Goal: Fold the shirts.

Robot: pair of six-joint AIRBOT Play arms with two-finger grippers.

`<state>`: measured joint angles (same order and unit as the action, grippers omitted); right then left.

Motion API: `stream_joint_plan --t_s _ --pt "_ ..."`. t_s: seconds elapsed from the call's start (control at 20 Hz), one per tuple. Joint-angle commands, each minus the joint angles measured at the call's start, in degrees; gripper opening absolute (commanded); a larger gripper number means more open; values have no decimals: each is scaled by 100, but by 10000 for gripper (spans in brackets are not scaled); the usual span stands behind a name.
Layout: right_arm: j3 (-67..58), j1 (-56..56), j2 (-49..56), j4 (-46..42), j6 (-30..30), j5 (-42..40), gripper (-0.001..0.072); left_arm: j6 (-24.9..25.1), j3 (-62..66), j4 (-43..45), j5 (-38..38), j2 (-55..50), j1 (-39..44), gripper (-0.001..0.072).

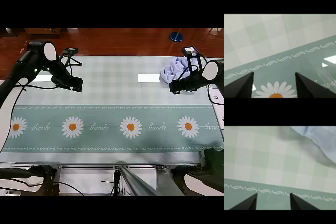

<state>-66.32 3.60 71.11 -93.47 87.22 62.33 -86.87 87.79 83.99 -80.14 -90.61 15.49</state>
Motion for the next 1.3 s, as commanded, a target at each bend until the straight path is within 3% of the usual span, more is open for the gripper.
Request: stream_joint_plan --t_s 0.0,1.1,1.25 --pt "2 4 -4 0 2 2 452 2 4 0 0 -2 2 616" --pt "2 9 -4 138 2 -245 451 4 4 0 190 -2 2 615" --pt "-66 -26 -2 -144 -11 -1152 451 221 31 44 625 0 -44 616"
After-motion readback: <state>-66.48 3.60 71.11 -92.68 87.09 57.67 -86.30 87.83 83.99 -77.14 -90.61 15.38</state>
